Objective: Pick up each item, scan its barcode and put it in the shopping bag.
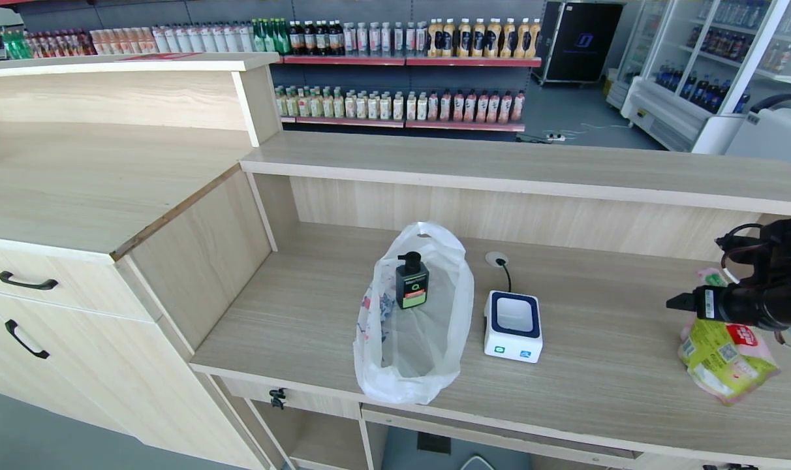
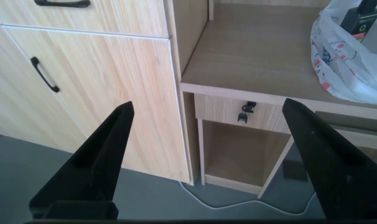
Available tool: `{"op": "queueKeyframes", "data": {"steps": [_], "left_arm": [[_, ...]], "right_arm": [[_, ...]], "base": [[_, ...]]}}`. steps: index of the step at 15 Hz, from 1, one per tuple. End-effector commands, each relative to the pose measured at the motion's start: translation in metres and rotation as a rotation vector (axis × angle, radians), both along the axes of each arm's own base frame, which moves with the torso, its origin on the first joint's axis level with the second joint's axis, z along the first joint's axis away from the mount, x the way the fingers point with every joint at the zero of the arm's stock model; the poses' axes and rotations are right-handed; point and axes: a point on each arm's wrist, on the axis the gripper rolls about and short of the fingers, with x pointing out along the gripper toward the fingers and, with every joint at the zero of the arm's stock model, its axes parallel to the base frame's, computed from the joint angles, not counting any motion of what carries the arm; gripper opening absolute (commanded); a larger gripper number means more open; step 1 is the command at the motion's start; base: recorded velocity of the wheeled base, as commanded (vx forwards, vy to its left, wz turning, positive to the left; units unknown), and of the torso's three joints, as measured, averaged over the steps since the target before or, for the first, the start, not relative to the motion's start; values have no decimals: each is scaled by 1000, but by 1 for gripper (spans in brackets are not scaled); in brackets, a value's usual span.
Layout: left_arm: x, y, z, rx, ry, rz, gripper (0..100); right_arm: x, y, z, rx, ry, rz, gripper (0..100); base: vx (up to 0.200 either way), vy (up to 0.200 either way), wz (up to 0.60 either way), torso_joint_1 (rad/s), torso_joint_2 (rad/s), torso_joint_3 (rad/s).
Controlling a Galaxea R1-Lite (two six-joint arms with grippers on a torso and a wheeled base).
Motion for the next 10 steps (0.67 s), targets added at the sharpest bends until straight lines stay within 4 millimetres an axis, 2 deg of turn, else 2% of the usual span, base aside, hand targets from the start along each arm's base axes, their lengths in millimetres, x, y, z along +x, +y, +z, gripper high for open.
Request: {"op": "queueKeyframes", "data": {"steps": [1,7,8,10], "left_arm": [[0,0,0,0,0,1,100],[0,0,0,0,0,1,100],[0,0,0,0,0,1,100],[0,0,0,0,0,1,100]], "right_arm": [[4,-3,-17,15,44,-4,100],[3,-5,-25,27,15,9,100],[1,-6,-25,33,14,10,0],[0,-5,-27,24,25,16,0]], "base": [[0,0,0,0,0,0],[0,0,0,0,0,0],[0,0,0,0,0,0],[0,0,0,0,0,0]]}}
